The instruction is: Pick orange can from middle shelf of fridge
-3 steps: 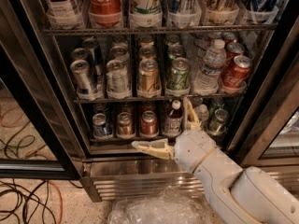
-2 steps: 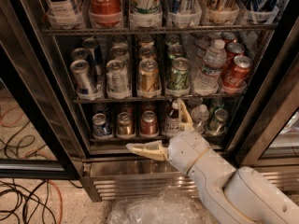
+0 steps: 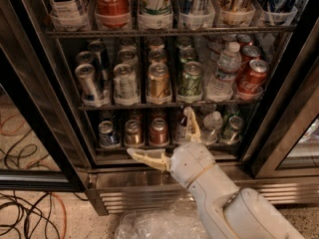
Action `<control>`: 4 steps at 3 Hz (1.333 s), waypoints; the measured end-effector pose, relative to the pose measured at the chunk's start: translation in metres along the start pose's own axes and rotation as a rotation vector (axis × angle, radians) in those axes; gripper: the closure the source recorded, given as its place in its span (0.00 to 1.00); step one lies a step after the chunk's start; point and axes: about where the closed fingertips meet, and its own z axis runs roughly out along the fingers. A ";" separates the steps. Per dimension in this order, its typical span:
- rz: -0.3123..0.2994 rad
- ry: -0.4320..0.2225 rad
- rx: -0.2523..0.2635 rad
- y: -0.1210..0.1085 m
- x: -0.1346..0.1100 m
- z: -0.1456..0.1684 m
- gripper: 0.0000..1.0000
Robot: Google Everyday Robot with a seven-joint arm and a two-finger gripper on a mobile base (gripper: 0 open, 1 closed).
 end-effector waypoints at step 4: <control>0.059 0.042 0.117 -0.029 0.019 -0.013 0.00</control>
Offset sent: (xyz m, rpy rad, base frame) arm 0.0068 -0.0029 0.0019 0.0558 0.0037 -0.0476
